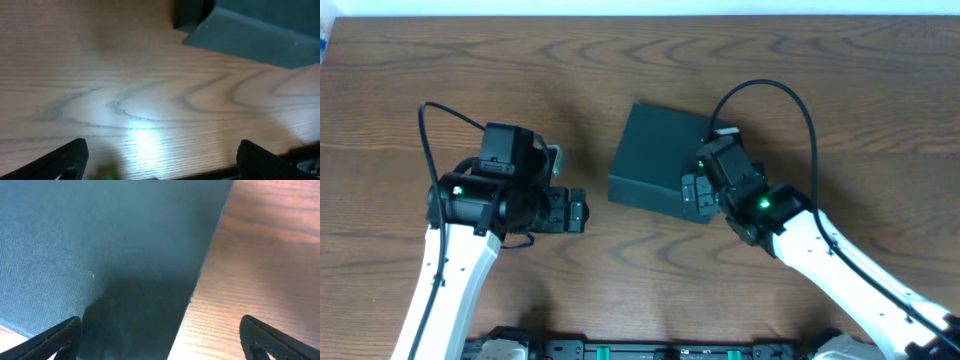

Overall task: Pack container
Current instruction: 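Bring both grippers to the left and right sides of the closed box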

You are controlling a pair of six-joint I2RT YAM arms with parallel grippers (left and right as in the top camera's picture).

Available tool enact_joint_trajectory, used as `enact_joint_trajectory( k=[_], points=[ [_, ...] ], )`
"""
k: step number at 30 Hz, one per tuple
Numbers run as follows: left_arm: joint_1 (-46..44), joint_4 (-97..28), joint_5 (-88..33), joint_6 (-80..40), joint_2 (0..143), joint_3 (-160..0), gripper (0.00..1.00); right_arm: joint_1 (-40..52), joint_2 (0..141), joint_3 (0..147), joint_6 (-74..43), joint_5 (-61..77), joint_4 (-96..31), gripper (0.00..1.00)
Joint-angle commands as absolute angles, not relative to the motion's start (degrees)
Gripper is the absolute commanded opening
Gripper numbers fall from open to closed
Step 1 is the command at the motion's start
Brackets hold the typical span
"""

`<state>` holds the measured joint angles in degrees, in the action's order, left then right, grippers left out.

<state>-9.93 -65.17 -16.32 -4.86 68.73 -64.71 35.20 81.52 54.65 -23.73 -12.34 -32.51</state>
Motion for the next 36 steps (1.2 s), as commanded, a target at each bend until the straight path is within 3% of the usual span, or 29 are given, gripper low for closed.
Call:
enact_joint_trajectory(
  k=[1, 16, 36],
  points=[
    [-11.97, -64.18, -16.16, -8.25, 68.29, -64.31, 0.96, 34.89, 83.15, 54.72, -24.86, -11.94, -33.23, 0.99],
    [-20.29, -58.94, -13.98, -14.02, 68.55, -59.64, 0.96, 34.89, 84.77, 54.52, -27.94, -12.51, -37.15, 0.99],
    [-21.52, -58.5, -13.98, -14.37, 68.55, -59.07, 0.96, 34.89, 77.84, 54.52, -31.27, -13.34, -38.24, 0.99]
  ],
)
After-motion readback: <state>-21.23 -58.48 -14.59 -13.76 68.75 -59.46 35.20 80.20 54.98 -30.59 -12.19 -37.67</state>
